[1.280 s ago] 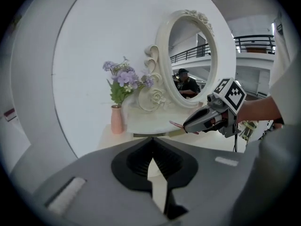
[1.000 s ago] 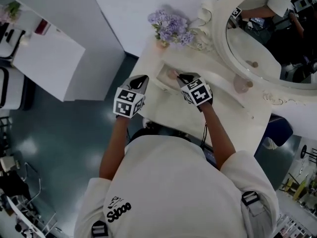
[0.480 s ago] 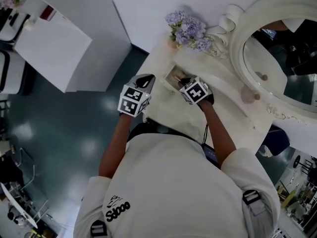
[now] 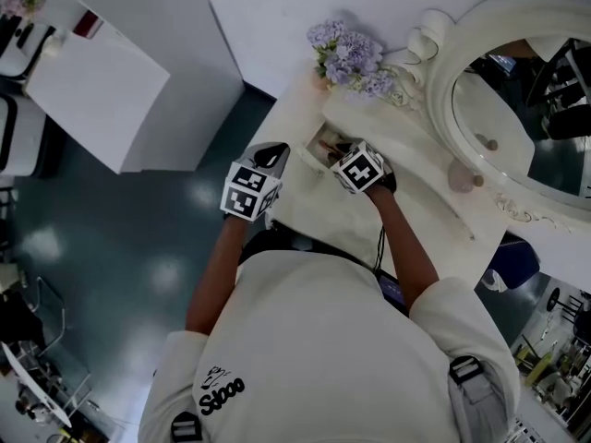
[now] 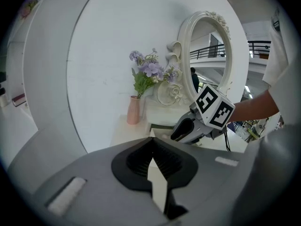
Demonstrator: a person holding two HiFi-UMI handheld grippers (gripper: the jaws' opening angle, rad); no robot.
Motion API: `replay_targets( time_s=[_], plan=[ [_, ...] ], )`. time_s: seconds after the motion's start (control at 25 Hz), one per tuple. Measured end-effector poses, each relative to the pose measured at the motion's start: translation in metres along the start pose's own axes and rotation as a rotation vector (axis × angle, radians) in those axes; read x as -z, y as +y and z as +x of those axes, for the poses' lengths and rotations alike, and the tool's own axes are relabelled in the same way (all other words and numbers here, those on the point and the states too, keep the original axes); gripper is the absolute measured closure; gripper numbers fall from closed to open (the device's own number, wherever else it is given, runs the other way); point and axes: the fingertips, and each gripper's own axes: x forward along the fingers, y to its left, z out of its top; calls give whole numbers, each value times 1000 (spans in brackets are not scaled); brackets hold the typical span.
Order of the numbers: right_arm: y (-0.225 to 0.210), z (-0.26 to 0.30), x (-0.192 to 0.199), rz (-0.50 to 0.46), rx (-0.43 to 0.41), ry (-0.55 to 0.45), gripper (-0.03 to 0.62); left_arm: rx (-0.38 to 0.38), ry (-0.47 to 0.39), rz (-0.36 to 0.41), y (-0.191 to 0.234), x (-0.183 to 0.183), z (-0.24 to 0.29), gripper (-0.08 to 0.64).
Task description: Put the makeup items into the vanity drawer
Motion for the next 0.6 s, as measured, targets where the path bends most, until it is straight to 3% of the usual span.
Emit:
replay_targets(
  time_s=[0.12,0.36,0.6],
  plan=[
    [-7,-14,-1,46,27,-57,485,10,-7,8,-5,-4,3,540],
    [-29,-70,-8,137,169,-227,589,33,-32,49,-20,-23,10,540],
    [-51,-146,1,217,334,-391,589,68,-83,119,-48,-59,11,540]
  ],
)
